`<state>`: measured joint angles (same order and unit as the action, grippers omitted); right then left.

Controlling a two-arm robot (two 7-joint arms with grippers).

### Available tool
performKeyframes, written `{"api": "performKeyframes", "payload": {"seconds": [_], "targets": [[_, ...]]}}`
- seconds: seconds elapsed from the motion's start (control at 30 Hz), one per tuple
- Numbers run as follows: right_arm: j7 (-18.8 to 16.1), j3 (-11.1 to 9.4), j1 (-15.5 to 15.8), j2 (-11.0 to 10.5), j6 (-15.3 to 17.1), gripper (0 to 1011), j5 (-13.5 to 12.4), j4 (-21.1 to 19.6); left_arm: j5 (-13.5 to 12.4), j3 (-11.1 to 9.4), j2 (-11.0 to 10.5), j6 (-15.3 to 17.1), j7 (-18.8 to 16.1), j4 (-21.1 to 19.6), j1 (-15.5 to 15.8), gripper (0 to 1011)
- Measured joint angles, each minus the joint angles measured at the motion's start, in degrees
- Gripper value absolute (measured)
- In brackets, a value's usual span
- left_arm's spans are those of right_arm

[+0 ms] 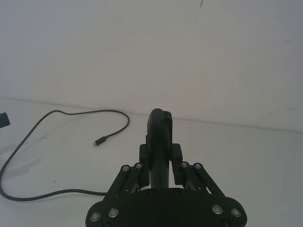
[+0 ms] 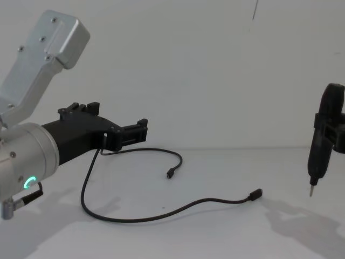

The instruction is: Pick up the data cable with the one hand.

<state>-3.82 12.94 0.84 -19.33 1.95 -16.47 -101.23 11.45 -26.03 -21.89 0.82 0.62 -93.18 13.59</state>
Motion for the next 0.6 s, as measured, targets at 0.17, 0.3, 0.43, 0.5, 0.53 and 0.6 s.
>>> {"api": "performKeyframes", "payload": {"seconds": [0.17, 0.3, 0.43, 0.5, 0.53, 0.6], "targets": [[0.0, 0.0, 0.0, 0.0, 0.0, 269, 0.0, 0.0, 0.0, 0.0, 0.0, 0.0, 0.0, 0.0, 0.0, 1001], [0.0, 0.0, 0.0, 0.0, 0.0, 269, 0.0, 0.0, 0.0, 0.0, 0.0, 0.0, 0.0, 0.0, 0.0, 1001], [0.0, 0.0, 0.0, 0.0, 0.0, 269, 0.0, 0.0, 0.0, 0.0, 0.0, 0.0, 0.0, 0.0, 0.0, 1001], [0.0, 0.0, 0.0, 0.0, 0.0, 269, 0.0, 0.0, 0.0, 0.0, 0.0, 0.0, 0.0, 0.0, 0.0, 1001], [0.0, 0.0, 0.0, 0.0, 0.0, 269, 0.0, 0.0, 0.0, 0.0, 0.0, 0.0, 0.0, 0.0, 0.0, 1001], [0.0, 0.0, 0.0, 0.0, 0.0, 269, 0.0, 0.0, 0.0, 0.0, 0.0, 0.0, 0.0, 0.0, 0.0, 1001]]}}
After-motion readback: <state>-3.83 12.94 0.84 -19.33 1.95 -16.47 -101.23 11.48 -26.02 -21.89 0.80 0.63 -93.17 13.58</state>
